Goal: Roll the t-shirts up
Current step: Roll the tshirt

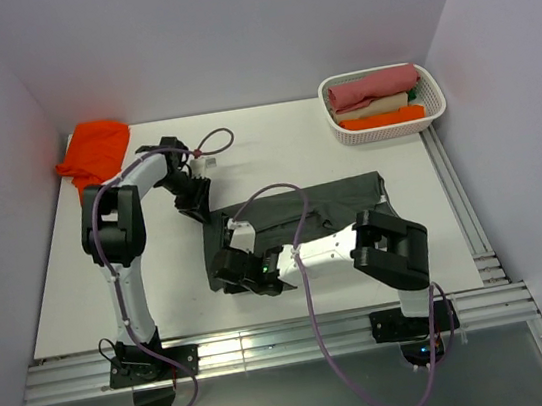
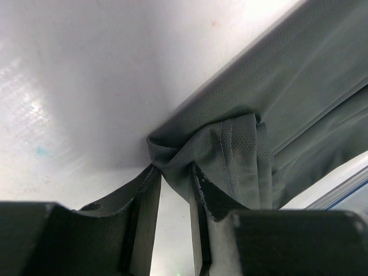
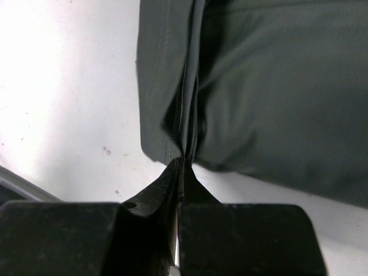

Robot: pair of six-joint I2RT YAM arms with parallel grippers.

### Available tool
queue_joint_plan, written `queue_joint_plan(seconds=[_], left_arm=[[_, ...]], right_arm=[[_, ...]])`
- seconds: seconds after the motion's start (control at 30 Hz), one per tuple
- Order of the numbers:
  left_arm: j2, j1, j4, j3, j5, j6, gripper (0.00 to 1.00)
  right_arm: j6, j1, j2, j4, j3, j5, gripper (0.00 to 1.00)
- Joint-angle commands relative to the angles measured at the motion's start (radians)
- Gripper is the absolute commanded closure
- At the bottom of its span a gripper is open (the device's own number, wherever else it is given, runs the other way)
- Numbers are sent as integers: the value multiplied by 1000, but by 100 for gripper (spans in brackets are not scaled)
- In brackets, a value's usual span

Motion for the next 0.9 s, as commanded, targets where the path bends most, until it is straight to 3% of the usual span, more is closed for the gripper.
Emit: queue_joint_plan(seconds=[0.0,0.33,0.57,0.87], left_arm=[[25,1,27,48,13,-23,69],[19,-5,41,45,-7,-38,70],[-22,-10,38,49,0,-37,66],[-95,22,-22,131,74,-25,48]], right_arm=[[38,23,-49,9,-11,32,100],[77,45,-41,-5,-29,37,100],[72,45,-74,-129,44,92,80],[97,49,-84,-374,230,192,66]])
